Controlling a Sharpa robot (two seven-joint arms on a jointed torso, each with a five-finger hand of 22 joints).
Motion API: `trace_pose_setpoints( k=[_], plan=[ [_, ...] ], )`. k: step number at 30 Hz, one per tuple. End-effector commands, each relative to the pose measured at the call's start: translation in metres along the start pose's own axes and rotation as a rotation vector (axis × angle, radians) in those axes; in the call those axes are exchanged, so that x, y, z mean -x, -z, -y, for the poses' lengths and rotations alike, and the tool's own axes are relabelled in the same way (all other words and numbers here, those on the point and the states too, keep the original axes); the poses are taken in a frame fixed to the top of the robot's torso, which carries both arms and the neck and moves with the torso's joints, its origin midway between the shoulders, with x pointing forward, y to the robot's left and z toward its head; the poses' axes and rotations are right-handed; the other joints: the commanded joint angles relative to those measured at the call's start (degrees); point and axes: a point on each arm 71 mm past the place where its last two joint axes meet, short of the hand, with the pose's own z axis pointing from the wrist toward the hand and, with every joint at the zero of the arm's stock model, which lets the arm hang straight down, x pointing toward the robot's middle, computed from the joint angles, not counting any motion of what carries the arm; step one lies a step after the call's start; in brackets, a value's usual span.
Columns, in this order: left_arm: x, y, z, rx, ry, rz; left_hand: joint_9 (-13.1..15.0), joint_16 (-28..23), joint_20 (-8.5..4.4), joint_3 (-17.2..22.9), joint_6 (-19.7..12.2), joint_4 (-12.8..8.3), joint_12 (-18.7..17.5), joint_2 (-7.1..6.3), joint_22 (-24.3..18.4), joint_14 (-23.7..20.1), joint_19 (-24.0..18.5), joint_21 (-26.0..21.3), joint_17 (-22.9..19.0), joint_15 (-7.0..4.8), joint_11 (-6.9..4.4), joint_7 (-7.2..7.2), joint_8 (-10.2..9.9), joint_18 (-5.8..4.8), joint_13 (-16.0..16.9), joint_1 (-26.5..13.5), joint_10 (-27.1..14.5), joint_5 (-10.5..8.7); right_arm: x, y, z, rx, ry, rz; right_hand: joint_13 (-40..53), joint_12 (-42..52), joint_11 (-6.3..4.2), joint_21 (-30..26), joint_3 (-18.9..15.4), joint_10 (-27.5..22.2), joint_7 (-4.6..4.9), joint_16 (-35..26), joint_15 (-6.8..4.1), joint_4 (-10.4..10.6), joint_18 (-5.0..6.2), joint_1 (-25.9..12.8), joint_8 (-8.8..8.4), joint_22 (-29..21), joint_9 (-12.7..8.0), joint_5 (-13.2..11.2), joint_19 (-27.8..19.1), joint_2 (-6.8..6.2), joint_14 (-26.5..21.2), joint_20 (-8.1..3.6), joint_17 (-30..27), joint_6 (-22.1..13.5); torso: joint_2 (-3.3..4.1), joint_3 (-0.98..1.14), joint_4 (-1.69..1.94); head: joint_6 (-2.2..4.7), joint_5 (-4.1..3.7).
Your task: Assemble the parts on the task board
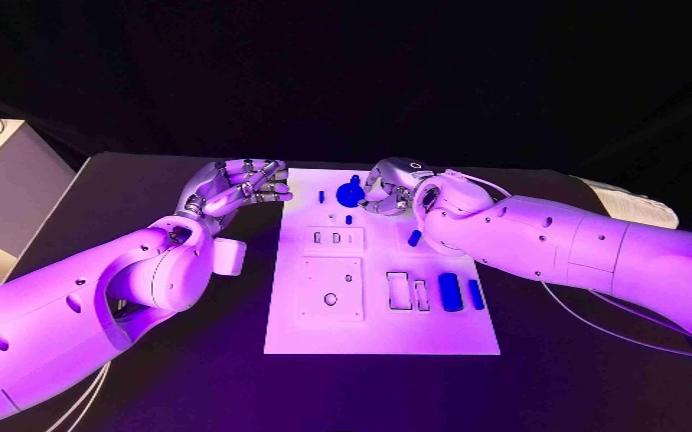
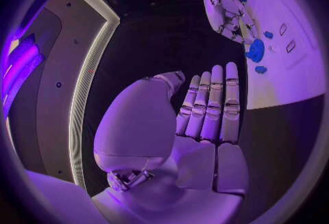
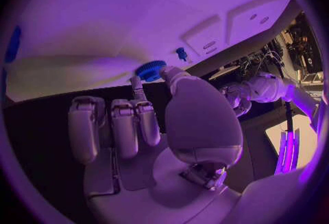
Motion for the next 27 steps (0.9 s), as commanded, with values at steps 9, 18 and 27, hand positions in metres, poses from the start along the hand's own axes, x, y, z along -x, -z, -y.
trace_pose_setpoints(
  k=[9, 18, 27],
  plan=[
    [0.001, 0.001, 0.001, -0.006, -0.003, -0.009, 0.06, 0.41, 0.01, 0.45, -0.12, 0.14, -0.18, -0.09, 0.11, -0.43, -0.23, 0.35, 0.09, 0.06, 0.26, 0.31, 0.31, 0.17, 0.07, 0.48, -0.19, 0.19, 0.037, 0.035, 0.020, 0.057, -0.149, 0.224, 15.07, 0.20, -0.08, 0.34, 1.89, 5.98, 0.04, 0.22, 0.05, -1.03, -0.78, 2.39, -0.20, 8.68, -0.04, 0.57, 3.53, -0.80, 5.77, 0.00, 14.12, 0.20, -0.13, 0.17, -0.47, 0.52, -0.08],
    [0.004, 0.001, 0.001, -0.009, -0.004, -0.003, 0.06, 0.49, 0.01, 0.47, -0.15, 0.18, -0.18, -0.19, 0.14, -0.49, -0.27, 0.39, 0.13, 0.08, 0.28, 0.32, 0.31, 0.16, 0.07, 0.40, -0.19, 0.14, 0.061, 0.061, 0.073, 0.038, -0.287, 0.180, 13.97, -0.81, 0.39, -0.56, 4.59, 4.80, 0.58, -0.07, 0.43, -6.07, -0.55, 11.39, -0.62, 7.85, -0.13, -9.12, 2.96, -3.23, 5.53, 0.35, 13.15, -0.12, -0.38, 0.68, -1.20, 0.94, -0.08],
    [0.007, 0.000, -0.001, -0.010, -0.007, 0.014, 0.05, 0.62, 0.08, 0.49, -0.29, 0.41, -0.22, -0.40, 0.15, -0.77, -0.52, 0.41, 0.22, 0.17, 0.37, 0.42, 0.29, 0.10, 0.05, 0.08, -0.30, 0.09, 0.069, 0.083, 0.128, 0.008, -0.252, 0.166, 13.11, -1.63, 0.60, -0.57, 3.08, 3.84, 0.80, 0.07, 0.66, -7.31, -0.56, 13.61, -1.14, 7.95, -0.32, -8.34, 2.91, -4.78, 5.66, 0.58, 13.71, -0.94, -0.48, 1.23, -1.36, 1.21, -1.09]
  ],
)
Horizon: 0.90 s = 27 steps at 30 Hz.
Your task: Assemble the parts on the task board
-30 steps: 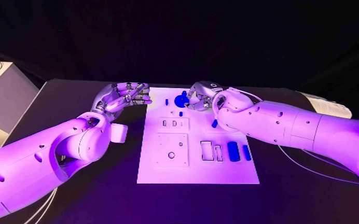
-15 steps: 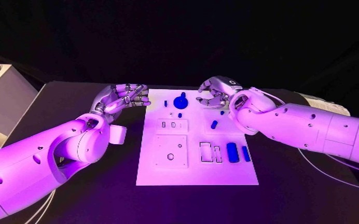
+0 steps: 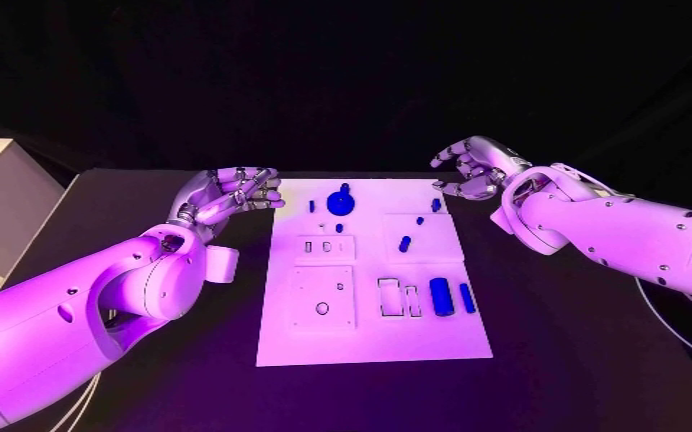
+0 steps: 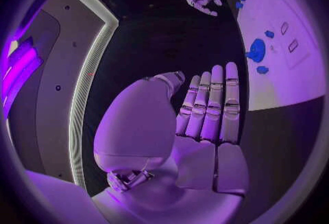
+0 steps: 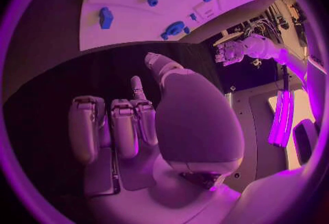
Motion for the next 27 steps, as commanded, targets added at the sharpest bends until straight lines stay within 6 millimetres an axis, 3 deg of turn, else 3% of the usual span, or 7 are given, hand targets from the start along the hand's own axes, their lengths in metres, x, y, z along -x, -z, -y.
trace_pose_setpoints(
  k=[1, 3, 4, 8, 12, 20, 27],
  plan=[
    [-0.002, -0.001, 0.000, -0.014, 0.005, -0.006, 0.05, 0.20, -0.11, 0.19, -0.09, 0.11, -0.22, -0.41, 0.10, -0.40, -0.36, 0.19, 0.08, 0.17, 0.17, 0.22, 0.29, 0.09, 0.05, 0.06, -0.10, 0.09, 0.003, 0.004, 0.010, 0.044, -0.027, -0.047, 13.11, -0.31, 0.49, -0.22, -0.39, 3.94, 0.17, 0.08, 0.25, -0.03, -0.68, 0.89, -0.26, 7.99, -0.06, 0.42, 2.92, -0.03, 5.67, 0.59, 13.73, -0.33, -0.04, 0.33, -0.05, 0.01, -0.72],
    [-0.002, 0.000, -0.001, -0.013, 0.006, -0.005, 0.05, 0.20, -0.11, 0.19, -0.09, 0.11, -0.22, -0.41, 0.10, -0.40, -0.36, 0.19, 0.08, 0.17, 0.17, 0.22, 0.29, 0.09, 0.05, 0.06, -0.10, 0.09, 0.004, 0.005, 0.016, 0.034, -0.022, -0.056, 13.04, -0.37, 0.51, -0.18, -0.51, 3.87, 0.20, 0.10, 0.28, -0.13, -0.69, 1.12, -0.32, 8.05, -0.09, 0.51, 2.94, -0.08, 5.69, 0.60, 13.83, -0.44, 0.04, 0.20, -0.03, 0.00, -0.83],
    [-0.002, 0.000, -0.001, -0.013, 0.006, -0.005, 0.05, 0.22, -0.09, 0.21, -0.13, 0.16, -0.23, -0.43, 0.10, -0.47, -0.43, 0.18, 0.09, 0.19, 0.19, 0.25, 0.28, 0.08, 0.05, 0.00, -0.13, 0.09, 0.004, 0.006, 0.020, 0.026, -0.020, -0.064, 13.01, -0.40, 0.55, -0.15, -0.66, 3.83, 0.23, 0.12, 0.30, -0.22, -0.70, 1.34, -0.41, 8.10, -0.11, 0.62, 2.95, -0.12, 5.70, 0.62, 13.89, -0.58, 0.06, 0.29, -0.05, 0.01, -0.82],
    [-0.001, 0.000, -0.003, -0.011, 0.007, -0.004, 0.05, 0.22, -0.09, 0.21, -0.13, 0.16, -0.23, -0.43, 0.10, -0.47, -0.43, 0.18, 0.09, 0.19, 0.19, 0.25, 0.28, 0.08, 0.05, 0.00, -0.13, 0.09, 0.000, 0.008, 0.027, 0.008, -0.018, -0.087, 13.01, -0.41, 0.58, -0.03, -0.80, 3.82, 0.27, 0.16, 0.33, -0.27, -0.74, 1.50, -0.50, 8.24, -0.15, 0.76, 3.01, -0.11, 5.74, 0.64, 14.03, -0.73, 0.11, 0.32, -0.06, -0.02, -0.82],
    [-0.001, 0.000, -0.005, -0.009, 0.009, -0.004, 0.04, 0.25, -0.08, 0.25, -0.17, 0.19, -0.24, -0.44, 0.10, -0.54, -0.49, 0.18, 0.11, 0.21, 0.21, 0.26, 0.27, 0.08, 0.04, -0.05, -0.17, 0.10, -0.010, 0.007, 0.031, -0.025, -0.023, -0.115, 13.13, -0.29, 0.61, -0.01, -0.90, 3.95, 0.31, 0.22, 0.34, -0.23, -0.74, 1.50, -0.54, 8.27, -0.16, 0.85, 3.02, -0.07, 5.79, 0.66, 14.24, -0.80, 0.27, 0.68, -0.01, -0.21, -1.02],
    [-0.002, 0.001, -0.007, -0.005, 0.012, -0.005, 0.04, 0.25, -0.08, 0.25, -0.17, 0.19, -0.24, -0.44, 0.10, -0.54, -0.49, 0.18, 0.11, 0.21, 0.21, 0.26, 0.27, 0.08, 0.04, -0.05, -0.17, 0.10, -0.030, 0.004, 0.039, -0.097, -0.023, -0.168, 13.38, -0.05, 0.66, 0.34, -1.21, 4.24, 0.36, 0.30, 0.40, 0.00, -0.85, 1.38, -0.58, 8.67, -0.17, 1.17, 3.22, 0.17, 5.86, 0.70, 14.54, -0.86, 0.55, 1.12, 0.23, -0.55, -1.38],
    [-0.002, 0.001, -0.007, -0.006, 0.012, -0.007, 0.04, 0.25, -0.08, 0.25, -0.17, 0.19, -0.24, -0.44, 0.10, -0.54, -0.49, 0.18, 0.11, 0.21, 0.21, 0.26, 0.27, 0.08, 0.04, -0.05, -0.17, 0.10, -0.038, 0.002, 0.042, -0.122, -0.018, -0.176, 13.51, 0.07, 0.67, 0.45, -1.27, 4.38, 0.36, 0.33, 0.41, 0.07, -0.88, 1.39, -0.57, 8.80, -0.16, 1.40, 3.28, 0.33, 5.88, 0.72, 14.63, -0.82, 0.52, 1.09, 0.21, -0.90, -1.52]
  ],
)
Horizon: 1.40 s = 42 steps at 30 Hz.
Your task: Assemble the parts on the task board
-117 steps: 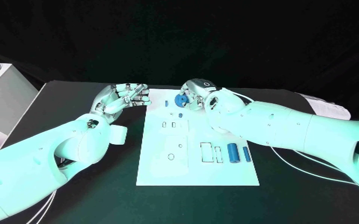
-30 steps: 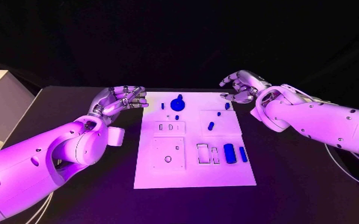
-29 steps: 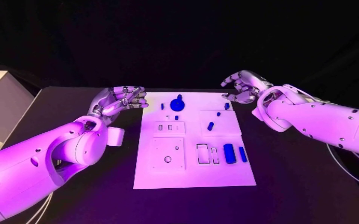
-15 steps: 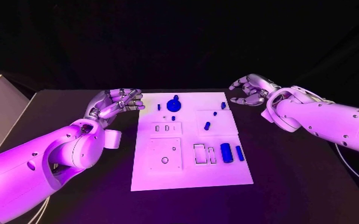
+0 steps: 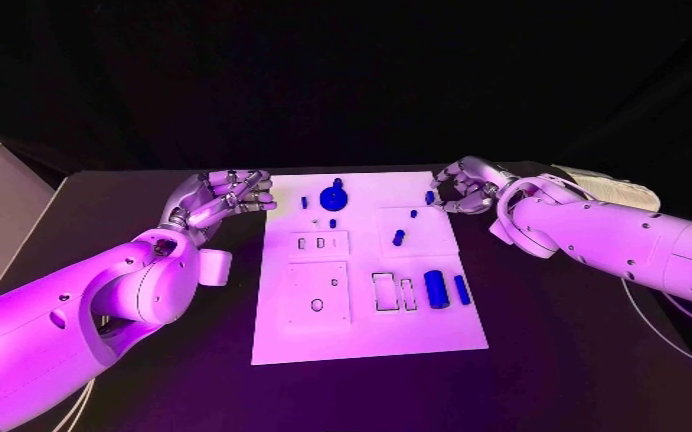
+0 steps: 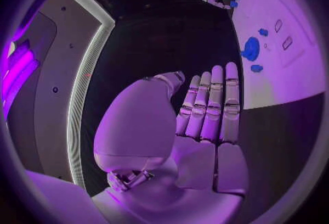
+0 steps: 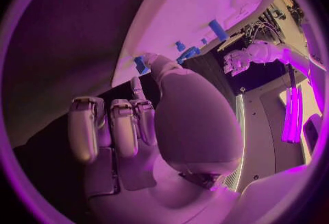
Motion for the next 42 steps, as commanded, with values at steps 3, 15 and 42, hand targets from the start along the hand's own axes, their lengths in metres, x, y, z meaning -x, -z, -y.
trace_pose_setpoints(
  k=[3, 15, 42],
  plan=[
    [-0.0027, -0.0002, 0.0015, -0.017, 0.007, -0.014, 0.05, 0.26, -0.08, 0.25, -0.17, 0.19, -0.24, -0.44, 0.06, -0.32, -0.50, 0.18, 0.05, 0.01, 0.21, 0.27, 0.27, 0.08, 0.04, -0.05, -0.17, 0.10, -0.0044, -0.0020, 0.0018, -0.030, -0.001, -0.025, 13.56, 0.33, 0.42, 0.30, -0.42, 4.35, 0.05, 0.33, 0.41, -0.01, -0.90, 0.32, -0.21, 8.81, -0.04, 0.27, 3.28, 0.41, 5.87, 0.31, 14.64, -0.48, -0.05, -0.01, 0.01, -0.34, -0.11],
    [-0.0026, 0.0003, 0.0018, -0.014, 0.006, -0.016, 0.05, 0.26, -0.08, 0.25, -0.17, 0.19, -0.24, -0.44, 0.06, -0.32, -0.50, 0.18, 0.05, 0.01, 0.21, 0.27, 0.27, 0.08, 0.04, -0.05, -0.17, 0.10, -0.0046, -0.0052, 0.0017, -0.041, 0.000, -0.007, 13.89, 0.65, 0.38, 0.43, -0.23, 4.73, 0.01, 0.33, 0.41, 0.42, -0.94, 0.26, 0.08, 8.98, 0.08, 1.06, 3.38, 1.21, 5.87, 0.34, 14.63, 0.13, -0.09, -0.03, -0.09, -0.76, -0.18],
    [-0.0023, 0.0008, 0.0017, -0.008, 0.004, -0.018, 0.05, 0.46, -0.03, 0.46, -0.25, 0.23, -0.24, -0.49, 0.09, -0.59, -0.73, 0.24, 0.17, 0.05, 0.23, 0.27, 0.30, 0.09, 0.05, -0.10, -0.25, 0.11, -0.0101, -0.0081, -0.0064, -0.021, -0.013, -0.030, 14.62, 1.32, 0.06, 0.71, 0.60, 5.53, -0.37, 0.39, 0.12, 0.49, -1.01, 0.64, 0.91, 9.32, 0.34, 1.20, 3.53, 1.72, 5.92, 0.15, 14.85, 1.83, -0.13, -0.07, -0.03, -1.03, -0.13]
  ],
)
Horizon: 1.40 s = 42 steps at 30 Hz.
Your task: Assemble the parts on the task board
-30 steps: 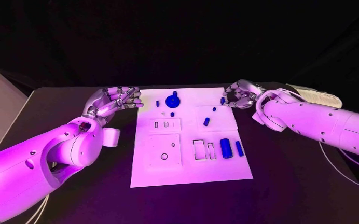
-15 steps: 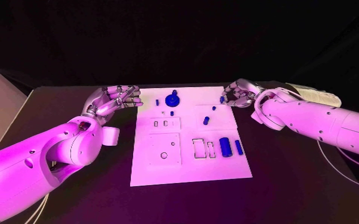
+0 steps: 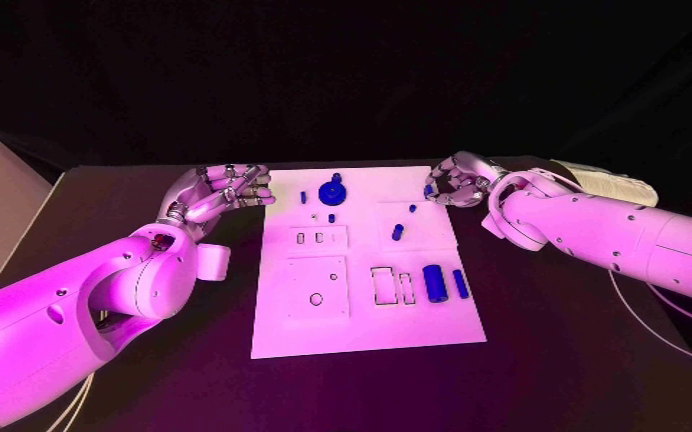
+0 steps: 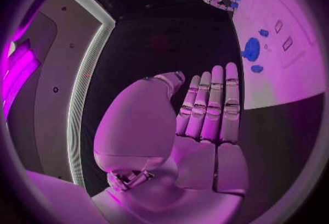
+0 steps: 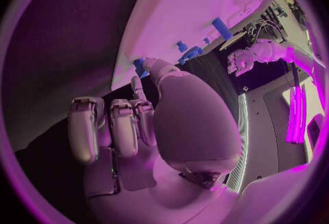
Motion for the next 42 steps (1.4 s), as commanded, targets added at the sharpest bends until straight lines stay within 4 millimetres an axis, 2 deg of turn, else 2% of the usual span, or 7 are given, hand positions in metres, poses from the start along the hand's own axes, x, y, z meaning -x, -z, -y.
trace_pose_setpoints(
  k=[1, 11, 15, 20, 31, 37, 42],
  plan=[
    [-0.002, 0.000, 0.001, -0.009, 0.005, -0.017, 0.06, 0.12, -0.02, 0.30, -0.25, 0.07, -0.24, -0.49, 0.05, -0.38, -0.32, 0.24, 0.05, -0.15, 0.24, 0.27, 0.30, 0.09, 0.05, -0.10, -0.25, 0.11, -0.003, 0.000, -0.001, 0.004, -0.001, -0.022, 14.68, 0.30, 0.04, 0.30, 0.55, 5.59, -0.17, 0.39, 0.10, 0.01, -1.02, 0.09, 0.25, 9.30, 0.08, 0.20, 3.53, 0.41, 5.91, 0.13, 14.83, 0.47, 0.00, -0.01, 0.02, -0.08, 0.04],
    [-0.003, 0.000, 0.001, -0.007, 0.004, -0.016, 0.06, 0.19, -0.01, 0.37, -0.26, 0.07, -0.24, -0.48, 0.07, -0.44, -0.36, 0.27, 0.08, -0.15, 0.24, 0.27, 0.32, 0.10, 0.05, -0.10, -0.26, 0.12, -0.004, -0.001, -0.002, 0.001, -0.002, -0.028, 15.00, 0.60, -0.55, 0.36, 2.28, 5.94, -0.85, 0.39, -0.45, -0.04, -1.03, 0.31, 1.05, 9.39, 0.27, 0.52, 3.57, 1.17, 5.92, -0.34, 14.86, 2.24, 0.02, -0.03, -0.01, -0.19, 0.06],
    [-0.003, 0.000, 0.001, -0.007, 0.004, -0.016, 0.06, 0.19, -0.01, 0.37, -0.26, 0.07, -0.24, -0.48, 0.07, -0.44, -0.36, 0.27, 0.08, -0.15, 0.24, 0.27, 0.32, 0.10, 0.05, -0.10, -0.26, 0.12, -0.005, -0.001, -0.002, 0.000, 0.000, -0.028, 15.09, 0.68, -1.34, 0.42, 3.93, 6.03, -1.76, 0.41, -1.17, -0.16, -1.05, 0.24, 2.32, 9.51, 0.69, -0.81, 3.62, 1.96, 5.93, -0.96, 14.92, 4.25, 0.00, -0.01, 0.01, -0.25, 0.06],
    [-0.002, 0.000, 0.001, -0.007, 0.004, -0.015, 0.06, 0.19, -0.01, 0.37, -0.26, 0.07, -0.24, -0.48, 0.07, -0.44, -0.36, 0.27, 0.08, -0.15, 0.24, 0.27, 0.32, 0.10, 0.05, -0.10, -0.26, 0.12, -0.004, -0.002, -0.003, 0.001, 0.002, -0.016, 15.09, 0.68, -1.98, 0.43, 5.09, 6.03, -2.48, 0.40, -1.72, -0.29, -1.06, -0.21, 3.62, 9.56, 1.20, -1.08, 3.64, 2.43, 5.93, -1.48, 14.90, 5.69, -0.03, -0.02, 0.03, -0.31, 0.08],
    [-0.002, 0.000, 0.001, -0.006, 0.003, -0.014, 0.07, 0.29, 0.00, 0.50, -0.27, 0.05, -0.22, -0.45, 0.09, -0.51, -0.40, 0.32, 0.14, -0.15, 0.23, 0.28, 0.36, 0.11, 0.06, -0.08, -0.26, 0.12, 0.001, -0.001, -0.010, 0.012, 0.005, 0.081, 15.09, 0.68, -2.50, 0.41, 5.91, 6.03, -3.00, 0.43, -2.16, -0.52, -1.07, -0.63, 4.71, 9.57, 1.70, -0.81, 3.67, 2.85, 5.95, -1.92, 15.01, 6.36, -0.07, -0.03, -0.11, -0.17, 0.34],
    [-0.001, 0.000, 0.001, -0.005, 0.002, -0.011, 0.07, 0.29, 0.00, 0.50, -0.27, 0.05, -0.22, -0.45, 0.09, -0.51, -0.40, 0.32, 0.14, -0.15, 0.23, 0.28, 0.36, 0.11, 0.06, -0.08, -0.26, 0.12, 0.013, 0.001, -0.029, 0.030, 0.000, 0.137, 15.09, 0.68, -2.53, 0.44, 6.02, 6.03, -2.99, 0.46, -2.19, -0.62, -1.08, -0.69, 4.81, 9.61, 1.75, -0.58, 3.69, 2.79, 5.97, -1.98, 15.09, 6.29, -0.22, -0.08, -0.25, 0.19, 0.41],
    [0.001, 0.000, 0.000, -0.002, 0.001, -0.006, 0.07, 0.29, 0.00, 0.50, -0.27, 0.05, -0.22, -0.45, 0.09, -0.51, -0.40, 0.32, 0.14, -0.15, 0.23, 0.28, 0.36, 0.11, 0.06, -0.08, -0.26, 0.12, 0.019, 0.004, -0.061, 0.066, -0.024, 0.158, 15.09, 0.68, -2.53, 0.44, 6.28, 6.03, -2.95, 0.46, -2.19, -0.89, -1.08, -0.58, 4.84, 9.62, 1.78, -0.51, 3.70, 2.75, 5.97, -2.02, 15.09, 6.03, -0.55, -0.25, -0.56, 0.39, 0.69]
  ],
)
